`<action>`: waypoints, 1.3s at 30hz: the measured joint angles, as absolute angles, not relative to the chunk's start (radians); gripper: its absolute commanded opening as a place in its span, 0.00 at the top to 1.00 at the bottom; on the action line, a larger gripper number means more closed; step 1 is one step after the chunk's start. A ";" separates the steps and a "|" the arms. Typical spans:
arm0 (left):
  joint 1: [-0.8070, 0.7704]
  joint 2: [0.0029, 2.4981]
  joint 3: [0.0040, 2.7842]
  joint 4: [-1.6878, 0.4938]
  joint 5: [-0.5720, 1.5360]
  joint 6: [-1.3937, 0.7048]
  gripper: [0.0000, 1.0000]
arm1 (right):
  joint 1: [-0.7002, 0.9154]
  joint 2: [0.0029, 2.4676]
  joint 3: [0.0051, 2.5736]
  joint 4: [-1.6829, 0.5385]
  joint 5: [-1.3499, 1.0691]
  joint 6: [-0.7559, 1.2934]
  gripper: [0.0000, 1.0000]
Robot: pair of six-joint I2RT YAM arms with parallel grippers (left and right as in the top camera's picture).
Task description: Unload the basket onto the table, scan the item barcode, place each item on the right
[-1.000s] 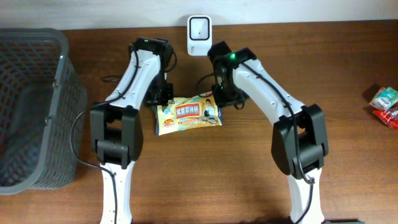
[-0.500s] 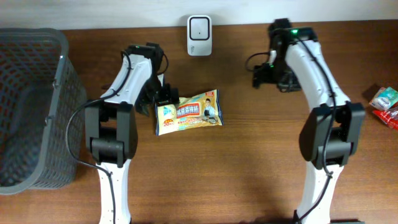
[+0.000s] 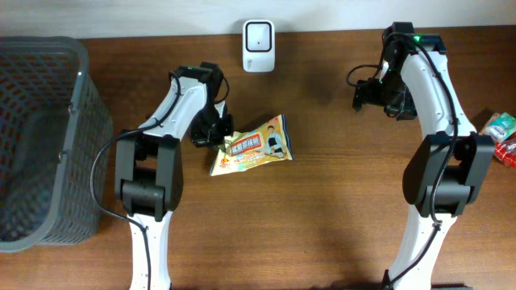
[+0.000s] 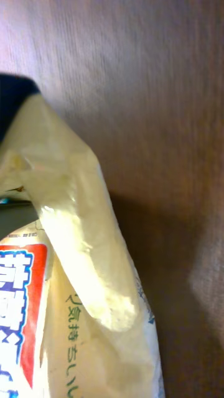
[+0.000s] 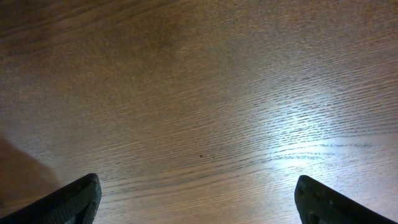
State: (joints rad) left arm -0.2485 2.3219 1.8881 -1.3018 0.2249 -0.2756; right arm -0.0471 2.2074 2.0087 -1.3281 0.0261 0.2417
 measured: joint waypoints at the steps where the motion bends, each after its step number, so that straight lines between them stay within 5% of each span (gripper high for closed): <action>1: -0.249 2.322 1.915 -1.336 0.206 -0.276 1.00 | -0.047 2.207 2.009 -1.328 0.027 0.242 0.01; 12: -0.249 2.293 2.432 -1.609 -0.297 -0.277 1.00 | -0.047 2.207 2.009 -1.328 0.026 0.240 0.01; 18: -0.258 2.291 2.465 -1.687 -0.678 -0.339 1.00 | -0.047 2.207 2.009 -1.328 0.027 0.239 0.01; 24: -0.278 2.291 2.465 -1.679 -0.827 -0.369 1.00 | -0.047 2.207 2.009 -1.328 0.027 0.240 0.01; 30: -0.363 2.291 2.465 -1.643 -0.668 -0.387 1.00 | -0.047 2.207 2.009 -1.328 0.026 0.239 0.01; 39: -0.463 2.291 2.453 -1.532 -0.057 -0.387 1.00 | -0.047 2.207 2.009 -1.328 0.027 0.240 0.01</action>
State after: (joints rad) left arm -0.4633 2.2906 2.4531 -1.5318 -0.0566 -0.3874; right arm -0.0471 2.2074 2.0087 -1.3277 0.0265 0.2398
